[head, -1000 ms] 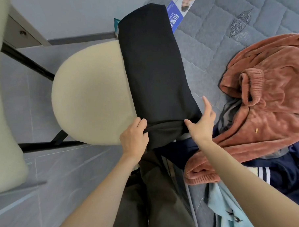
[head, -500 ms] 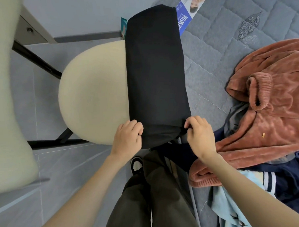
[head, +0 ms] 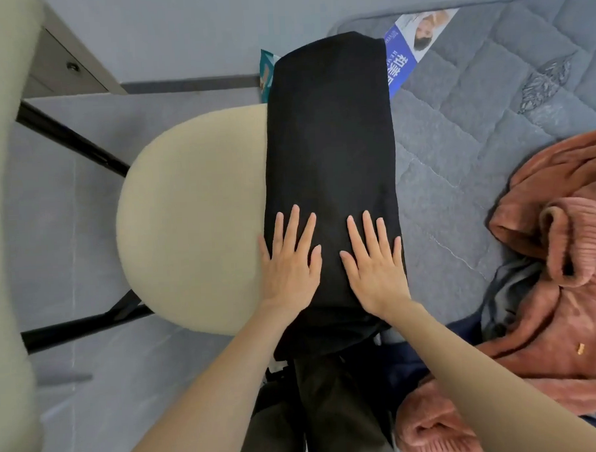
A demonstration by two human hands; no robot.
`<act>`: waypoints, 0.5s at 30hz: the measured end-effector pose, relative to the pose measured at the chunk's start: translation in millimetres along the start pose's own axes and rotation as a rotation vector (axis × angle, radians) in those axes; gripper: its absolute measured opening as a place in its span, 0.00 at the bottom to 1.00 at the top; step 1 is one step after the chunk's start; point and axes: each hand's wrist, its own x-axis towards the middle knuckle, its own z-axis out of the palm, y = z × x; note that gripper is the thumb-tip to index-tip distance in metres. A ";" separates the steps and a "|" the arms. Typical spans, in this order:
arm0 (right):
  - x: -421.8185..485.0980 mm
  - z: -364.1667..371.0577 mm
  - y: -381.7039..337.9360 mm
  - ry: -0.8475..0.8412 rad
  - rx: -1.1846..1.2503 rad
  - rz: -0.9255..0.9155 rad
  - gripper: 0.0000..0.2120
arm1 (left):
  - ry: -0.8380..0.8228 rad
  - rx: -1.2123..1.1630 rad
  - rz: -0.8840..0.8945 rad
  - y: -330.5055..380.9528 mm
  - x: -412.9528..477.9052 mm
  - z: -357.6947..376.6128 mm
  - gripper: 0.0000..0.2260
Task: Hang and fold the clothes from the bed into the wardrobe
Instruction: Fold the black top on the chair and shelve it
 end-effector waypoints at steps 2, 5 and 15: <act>2.0 5.5 8.5 -0.038 0.025 -0.022 0.28 | -0.005 -0.009 0.011 -3.3 -0.1 5.8 0.25; 3.8 -2.1 16.3 -0.007 0.054 -0.080 0.27 | -0.025 -0.051 -0.024 -3.0 2.2 3.0 0.26; 102.9 -76.8 25.9 0.061 0.748 0.293 0.37 | 0.083 -0.703 -0.359 -7.3 123.2 -67.4 0.31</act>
